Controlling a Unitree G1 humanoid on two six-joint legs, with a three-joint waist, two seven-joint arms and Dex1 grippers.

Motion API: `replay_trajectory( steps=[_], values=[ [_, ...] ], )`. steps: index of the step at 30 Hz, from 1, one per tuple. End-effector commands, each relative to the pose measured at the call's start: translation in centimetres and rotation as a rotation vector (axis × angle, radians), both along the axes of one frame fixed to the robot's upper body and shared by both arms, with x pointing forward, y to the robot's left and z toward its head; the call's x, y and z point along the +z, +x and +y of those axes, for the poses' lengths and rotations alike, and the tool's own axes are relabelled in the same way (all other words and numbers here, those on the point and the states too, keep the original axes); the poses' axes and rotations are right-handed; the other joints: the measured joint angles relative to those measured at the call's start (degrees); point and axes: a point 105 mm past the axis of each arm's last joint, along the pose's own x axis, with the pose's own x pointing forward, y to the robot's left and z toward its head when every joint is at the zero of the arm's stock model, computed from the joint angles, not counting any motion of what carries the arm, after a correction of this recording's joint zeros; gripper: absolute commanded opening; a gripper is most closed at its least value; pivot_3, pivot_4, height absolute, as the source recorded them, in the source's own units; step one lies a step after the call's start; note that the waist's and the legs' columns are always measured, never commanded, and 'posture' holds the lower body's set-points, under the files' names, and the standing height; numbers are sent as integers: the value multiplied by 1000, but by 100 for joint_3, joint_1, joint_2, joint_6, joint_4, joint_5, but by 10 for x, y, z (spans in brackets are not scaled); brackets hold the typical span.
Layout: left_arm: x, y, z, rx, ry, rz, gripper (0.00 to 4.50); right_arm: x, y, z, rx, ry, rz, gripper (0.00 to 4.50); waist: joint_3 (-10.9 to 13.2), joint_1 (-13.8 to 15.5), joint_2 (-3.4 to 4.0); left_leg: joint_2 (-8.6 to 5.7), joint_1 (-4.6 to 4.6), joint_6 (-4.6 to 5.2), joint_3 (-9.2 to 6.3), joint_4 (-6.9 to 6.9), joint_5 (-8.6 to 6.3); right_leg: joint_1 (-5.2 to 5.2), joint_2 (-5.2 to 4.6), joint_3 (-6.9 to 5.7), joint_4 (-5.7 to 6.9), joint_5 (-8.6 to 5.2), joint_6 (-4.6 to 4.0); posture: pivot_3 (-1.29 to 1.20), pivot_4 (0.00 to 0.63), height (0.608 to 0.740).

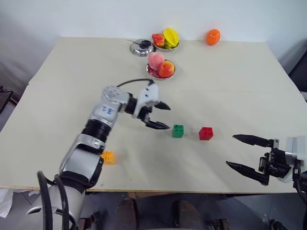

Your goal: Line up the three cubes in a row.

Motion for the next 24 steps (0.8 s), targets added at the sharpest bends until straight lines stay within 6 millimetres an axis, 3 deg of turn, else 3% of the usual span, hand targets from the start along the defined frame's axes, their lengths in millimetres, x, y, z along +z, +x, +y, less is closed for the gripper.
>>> replay_trajectory(
  steps=[1,3,5,8,11,13,16,20,24],
  values=[
    [29,-22,47,-58,-134,-52,4136,6,8,4,21,15,-22,4500,-1,-90,3,1,1,0,1,-3,0,0,0,0,7,0,0,0,150,740],
    [29,-34,68,-68,-149,-20,4136,8,14,4,12,27,-33,4500,0,-143,5,1,4,0,2,-6,0,2,0,1,20,0,0,0,150,740],
    [26,-39,94,34,-171,-29,4490,7,15,10,54,17,-39,4500,0,-142,6,2,5,0,0,-9,0,1,0,0,22,0,0,0,150,740],
    [7,-49,131,178,-112,-21,4496,8,16,19,106,24,-38,4500,1,-129,5,3,3,2,1,-4,-1,1,0,0,23,0,0,0,150,740],
    [-24,-65,206,503,-122,9,4496,8,10,40,239,26,-21,4500,1,-167,7,5,4,3,2,-4,-2,1,-1,1,22,0,0,0,150,740],
    [-42,-81,230,590,-80,42,4496,5,5,48,306,12,1,4500,2,-195,6,11,7,4,3,-13,-3,-5,1,-1,28,-6,-11,0,150,740],
    [-69,-109,247,595,37,100,4496,8,1,56,366,17,11,4500,2,-119,5,10,5,4,3,-10,-5,-4,0,-2,26,-6,-12,0,150,740],
    [-73,-119,257,669,5,107,4496,13,-1,63,405,26,-4,4500,1,-89,4,10,5,5,0,-4,-13,-3,-1,-5,9,-5,-20,0,150,740],
    [-76,-128,237,599,-13,104,4496,4,-4,56,426,-27,36,4500,0,-110,4,11,5,3,-2,-6,-16,-2,-1,-8,10,-5,-21,0,150,740]
  ],
)
